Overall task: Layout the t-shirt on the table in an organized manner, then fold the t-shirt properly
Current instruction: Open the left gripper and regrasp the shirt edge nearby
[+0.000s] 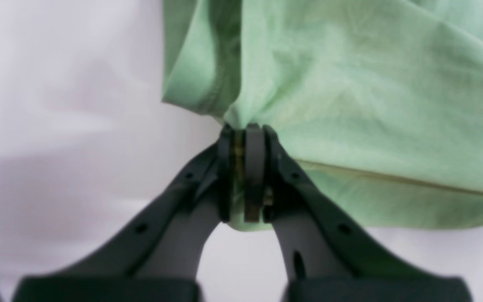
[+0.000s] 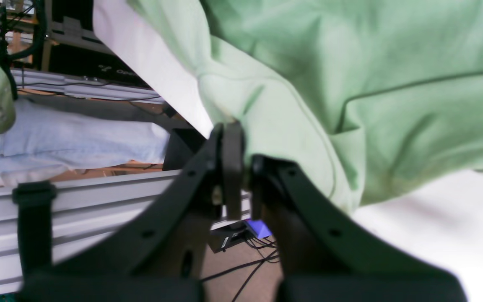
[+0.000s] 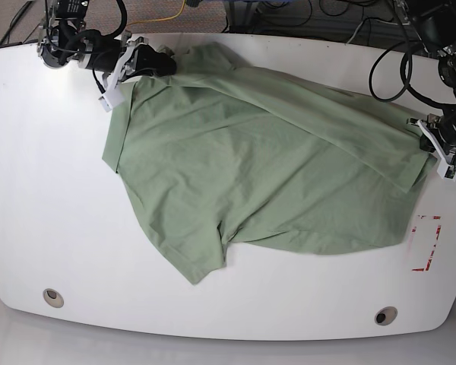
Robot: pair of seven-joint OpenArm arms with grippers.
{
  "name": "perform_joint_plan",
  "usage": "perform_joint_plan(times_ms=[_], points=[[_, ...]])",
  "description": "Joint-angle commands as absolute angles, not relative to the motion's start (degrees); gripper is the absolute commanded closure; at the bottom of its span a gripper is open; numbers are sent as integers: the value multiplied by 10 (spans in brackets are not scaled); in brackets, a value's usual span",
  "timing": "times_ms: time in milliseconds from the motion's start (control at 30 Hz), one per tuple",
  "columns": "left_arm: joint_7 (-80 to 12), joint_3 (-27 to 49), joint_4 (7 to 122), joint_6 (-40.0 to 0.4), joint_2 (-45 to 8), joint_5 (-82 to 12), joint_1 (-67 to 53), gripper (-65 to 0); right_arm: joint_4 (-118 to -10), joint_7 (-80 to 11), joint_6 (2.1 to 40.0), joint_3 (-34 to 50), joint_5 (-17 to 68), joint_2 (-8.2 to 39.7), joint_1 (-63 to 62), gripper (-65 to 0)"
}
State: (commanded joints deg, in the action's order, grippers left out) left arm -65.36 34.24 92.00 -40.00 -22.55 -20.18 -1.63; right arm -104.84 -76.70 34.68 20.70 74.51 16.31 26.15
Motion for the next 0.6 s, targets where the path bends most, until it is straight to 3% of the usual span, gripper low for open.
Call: perform_joint_plan(times_ms=[600], points=[[-675,371,997,-400,-225,-201,-44,-6,-1048,-767,347,208,745,163,258,-2]])
